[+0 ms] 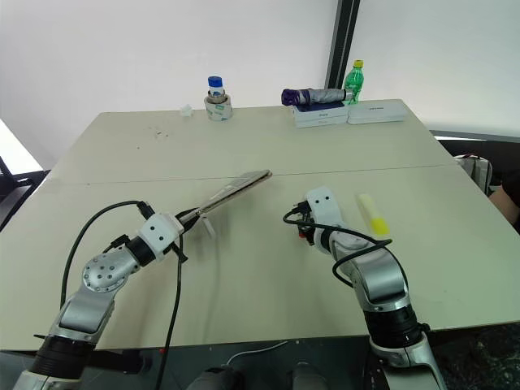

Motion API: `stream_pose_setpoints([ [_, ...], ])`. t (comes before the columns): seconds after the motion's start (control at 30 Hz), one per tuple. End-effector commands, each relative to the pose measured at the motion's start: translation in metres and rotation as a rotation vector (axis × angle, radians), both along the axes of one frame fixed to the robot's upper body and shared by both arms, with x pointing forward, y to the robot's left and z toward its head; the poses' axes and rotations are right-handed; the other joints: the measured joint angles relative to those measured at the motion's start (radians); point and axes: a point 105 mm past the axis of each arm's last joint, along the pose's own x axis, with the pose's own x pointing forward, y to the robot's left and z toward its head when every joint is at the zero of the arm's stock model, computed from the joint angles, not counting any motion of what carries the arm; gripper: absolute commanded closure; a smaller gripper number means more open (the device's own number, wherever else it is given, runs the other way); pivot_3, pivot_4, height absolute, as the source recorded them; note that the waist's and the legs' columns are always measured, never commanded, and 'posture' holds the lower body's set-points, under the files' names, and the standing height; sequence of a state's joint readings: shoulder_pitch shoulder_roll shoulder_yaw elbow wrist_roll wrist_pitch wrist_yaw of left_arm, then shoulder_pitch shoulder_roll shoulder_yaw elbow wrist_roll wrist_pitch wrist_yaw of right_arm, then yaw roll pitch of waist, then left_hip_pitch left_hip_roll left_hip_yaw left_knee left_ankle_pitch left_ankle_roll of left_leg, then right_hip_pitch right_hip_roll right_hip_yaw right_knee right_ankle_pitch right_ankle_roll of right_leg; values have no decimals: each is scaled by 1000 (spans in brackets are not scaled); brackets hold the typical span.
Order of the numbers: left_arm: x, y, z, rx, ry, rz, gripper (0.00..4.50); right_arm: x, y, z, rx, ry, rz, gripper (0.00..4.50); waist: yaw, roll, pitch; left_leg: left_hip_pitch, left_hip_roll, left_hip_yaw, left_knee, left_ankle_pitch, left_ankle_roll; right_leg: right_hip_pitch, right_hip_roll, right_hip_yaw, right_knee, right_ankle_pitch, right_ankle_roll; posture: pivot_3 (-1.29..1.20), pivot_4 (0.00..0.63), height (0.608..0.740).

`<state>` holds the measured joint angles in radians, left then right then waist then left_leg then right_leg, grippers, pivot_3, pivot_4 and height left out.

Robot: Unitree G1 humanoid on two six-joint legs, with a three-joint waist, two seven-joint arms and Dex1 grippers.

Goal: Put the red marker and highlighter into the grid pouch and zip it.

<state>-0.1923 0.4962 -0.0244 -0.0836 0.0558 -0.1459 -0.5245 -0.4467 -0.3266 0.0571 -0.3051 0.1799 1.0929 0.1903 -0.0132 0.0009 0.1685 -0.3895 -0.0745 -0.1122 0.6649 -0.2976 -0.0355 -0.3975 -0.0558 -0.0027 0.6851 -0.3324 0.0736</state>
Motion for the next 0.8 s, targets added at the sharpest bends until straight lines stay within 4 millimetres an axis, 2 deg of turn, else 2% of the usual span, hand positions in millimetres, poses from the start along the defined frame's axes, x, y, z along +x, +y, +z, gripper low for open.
stream_pose_setpoints([
  [0.03,-3,-4,10,-8,-55,-14,4500,3,1,7,23,-22,-17,2254,0,0,0,0,0,0,0,0,0,0,0,0,0,0,0,0,150,740],
  [0.13,-5,-7,9,-7,-48,-29,4500,6,-5,-3,7,24,-81,2254,0,0,0,0,0,0,0,0,0,0,0,0,0,0,0,0,150,740],
  [0.23,-7,-10,8,-3,-40,-47,4500,7,-13,-6,-14,44,-130,3074,0,0,0,0,0,0,0,0,0,0,0,0,0,0,0,0,150,740],
  [0.3,-7,-10,8,-2,-40,-50,4500,7,-16,-4,-31,40,-136,4041,1,0,0,0,0,0,0,0,0,0,0,0,0,0,0,0,150,740],
  [0.33,-7,-10,8,-1,-39,-52,4500,7,-16,-3,-38,35,-135,4133,2,0,0,0,0,0,0,0,0,0,0,0,0,0,0,0,150,740],
  [0.5,-4,-10,9,0,-40,-55,4500,7,-19,24,-140,-87,-22,4132,2,0,0,0,0,0,0,0,1,0,0,0,0,0,0,0,150,740],
  [0.63,-1,-8,12,-40,-9,-67,4500,-13,-12,68,-331,-308,349,4132,2,0,0,0,0,0,0,0,1,0,0,0,0,0,0,0,150,740],
  [0.8,0,-10,13,-42,20,-109,4500,-29,-13,90,-466,-397,547,4132,-6,-1,0,0,1,1,0,0,1,1,1,0,-1,0,0,0,150,740],
])
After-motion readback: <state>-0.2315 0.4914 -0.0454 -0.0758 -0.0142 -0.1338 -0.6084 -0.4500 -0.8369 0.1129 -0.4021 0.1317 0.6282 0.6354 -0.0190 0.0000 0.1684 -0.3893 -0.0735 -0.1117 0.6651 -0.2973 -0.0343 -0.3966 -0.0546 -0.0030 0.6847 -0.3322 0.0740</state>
